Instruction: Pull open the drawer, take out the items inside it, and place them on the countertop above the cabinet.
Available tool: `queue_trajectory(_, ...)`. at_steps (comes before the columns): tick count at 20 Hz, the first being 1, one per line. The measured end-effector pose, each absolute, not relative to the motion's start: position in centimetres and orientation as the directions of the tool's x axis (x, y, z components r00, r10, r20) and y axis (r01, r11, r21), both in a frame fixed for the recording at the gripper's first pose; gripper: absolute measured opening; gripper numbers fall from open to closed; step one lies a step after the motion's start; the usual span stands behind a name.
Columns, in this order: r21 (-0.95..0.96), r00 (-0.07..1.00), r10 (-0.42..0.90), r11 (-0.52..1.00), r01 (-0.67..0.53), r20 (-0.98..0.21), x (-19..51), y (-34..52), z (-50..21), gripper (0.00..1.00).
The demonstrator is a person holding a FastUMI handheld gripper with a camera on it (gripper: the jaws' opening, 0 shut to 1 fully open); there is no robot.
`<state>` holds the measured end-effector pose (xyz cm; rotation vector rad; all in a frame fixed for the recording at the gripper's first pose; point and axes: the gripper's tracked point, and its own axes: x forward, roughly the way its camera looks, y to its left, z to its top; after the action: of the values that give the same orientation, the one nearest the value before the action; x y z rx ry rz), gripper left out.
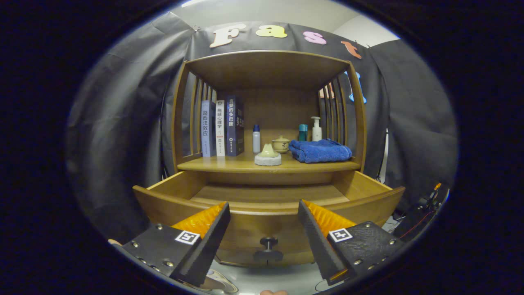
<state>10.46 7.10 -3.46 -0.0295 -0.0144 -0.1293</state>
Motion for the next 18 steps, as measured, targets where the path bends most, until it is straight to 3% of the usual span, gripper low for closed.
queue_trajectory(4, 0.000, 0.986, -0.160, 0.987, 0.160, -0.046, 11.5, 6.2, -5.2, 0.98)
queue_trajectory(9, 0.014, 0.985, -0.169, 0.986, 0.169, 0.025, 12.5, 5.9, -3.3, 0.97)
queue_trajectory(10, -0.002, 0.986, -0.165, 0.986, 0.165, -0.017, 13.3, 5.7, -4.2, 0.97)
queue_trajectory(18, -0.009, 0.987, -0.159, 0.987, 0.159, -0.014, 20.2, 4.9, -2.9, 0.99)
